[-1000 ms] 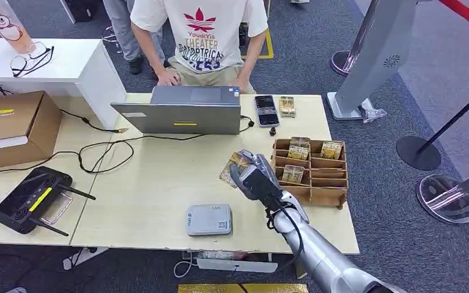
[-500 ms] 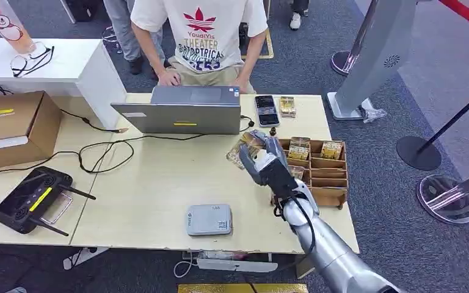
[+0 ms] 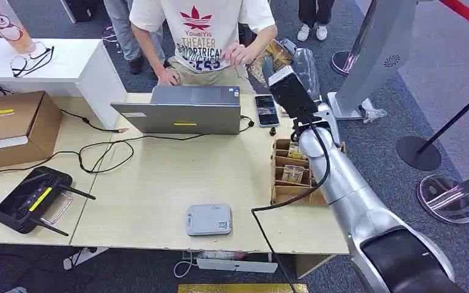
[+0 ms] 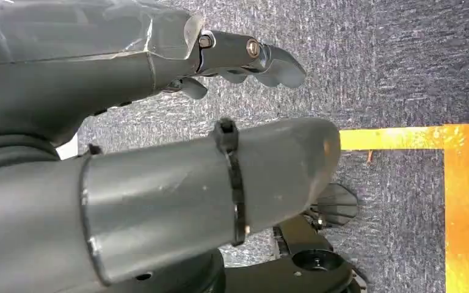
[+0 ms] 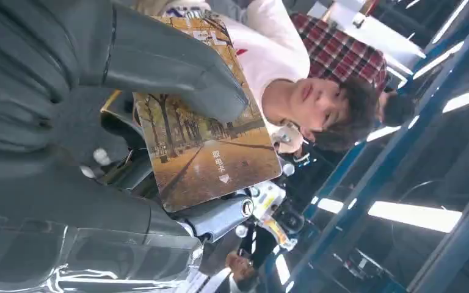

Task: Pass the card to the sensor for recognition and then transmit it.

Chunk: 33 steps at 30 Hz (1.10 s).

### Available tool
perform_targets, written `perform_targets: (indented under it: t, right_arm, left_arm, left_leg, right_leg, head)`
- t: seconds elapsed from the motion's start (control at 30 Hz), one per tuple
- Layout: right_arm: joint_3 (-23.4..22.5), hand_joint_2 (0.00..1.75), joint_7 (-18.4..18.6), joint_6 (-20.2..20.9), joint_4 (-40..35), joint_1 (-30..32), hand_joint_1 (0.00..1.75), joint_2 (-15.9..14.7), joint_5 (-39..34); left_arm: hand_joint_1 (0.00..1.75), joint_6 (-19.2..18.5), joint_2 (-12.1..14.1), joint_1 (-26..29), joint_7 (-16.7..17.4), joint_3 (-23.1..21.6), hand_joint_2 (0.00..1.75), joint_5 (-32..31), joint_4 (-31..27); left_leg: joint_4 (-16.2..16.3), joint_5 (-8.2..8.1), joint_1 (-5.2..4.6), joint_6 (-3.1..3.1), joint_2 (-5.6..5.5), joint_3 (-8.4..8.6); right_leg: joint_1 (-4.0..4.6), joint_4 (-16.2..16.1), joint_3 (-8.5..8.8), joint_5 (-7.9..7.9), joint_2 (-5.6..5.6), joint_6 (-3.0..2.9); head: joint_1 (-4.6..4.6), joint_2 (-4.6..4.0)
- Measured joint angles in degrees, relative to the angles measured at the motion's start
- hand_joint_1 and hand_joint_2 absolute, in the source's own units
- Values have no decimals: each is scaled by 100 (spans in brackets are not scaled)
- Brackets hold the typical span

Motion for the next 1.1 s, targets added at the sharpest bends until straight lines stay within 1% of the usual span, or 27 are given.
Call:
perform_targets:
  t: [0.23, 0.33, 0.47, 0.63, 0.8, 1.03, 1.07, 1.1]
  right_arm:
    - [2, 175, 256, -314, 875, -557, 175, 0, 458]
    - [9, 175, 286, -404, 1164, -694, 175, 0, 579]
    - [31, 175, 435, -616, 1623, -878, 175, 0, 937]
    - [168, 175, 616, -927, 2105, -975, 175, 0, 1412]
    - [265, 175, 654, -973, 2352, -982, 175, 0, 1480]
    - [398, 175, 771, -1309, 2590, -961, 175, 0, 1768]
    - [415, 175, 776, -1316, 2626, -952, 47, 0, 1768]
    - [431, 175, 782, -1316, 2653, -943, 0, 0, 1770]
  left_arm:
    - [0, -13, -28, -61, 90, -48, 0, -114, 0]
    - [0, -31, -31, -69, 90, -68, 0, -129, 0]
    - [0, -42, -37, -84, 92, -98, 0, -184, 0]
    - [0, -26, -46, -113, 96, -103, 0, -203, 0]
    - [0, -9, -48, -122, 96, -103, 0, -212, 0]
    - [0, -9, -48, -124, 92, -103, 0, -219, 0]
    - [0, -7, -48, -124, 92, -103, 0, -219, 0]
    - [0, -7, -48, -124, 90, -103, 0, -219, 0]
  left_leg:
    - [0, 0, 0, 0, 0, 0]
    - [0, 0, 0, 0, 0, 0]
    - [0, 0, 0, 0, -1, 0]
    - [0, 0, 0, 0, 0, 1]
    - [0, 0, 0, 0, 0, 1]
    - [0, 0, 0, 0, -1, 0]
    - [0, -1, 0, 0, 0, 0]
    - [0, -1, 0, 0, 0, 0]
  right_leg:
    - [0, 0, 0, 0, 0, 0]
    - [0, 0, 0, 0, 0, 0]
    - [0, 0, 0, 0, -1, 0]
    - [0, 0, 0, 0, 1, 0]
    - [0, 0, 0, 0, -1, 0]
    - [0, 0, -1, 0, -1, 0]
    - [0, 0, -1, 0, 0, 0]
    - [0, 0, -1, 0, 0, 0]
  head:
    - [0, 0]
    - [0, 0]
    - [0, 0]
    - [0, 0]
    - [0, 0]
    - [0, 0]
    - [2, 0]
    - [0, 0]
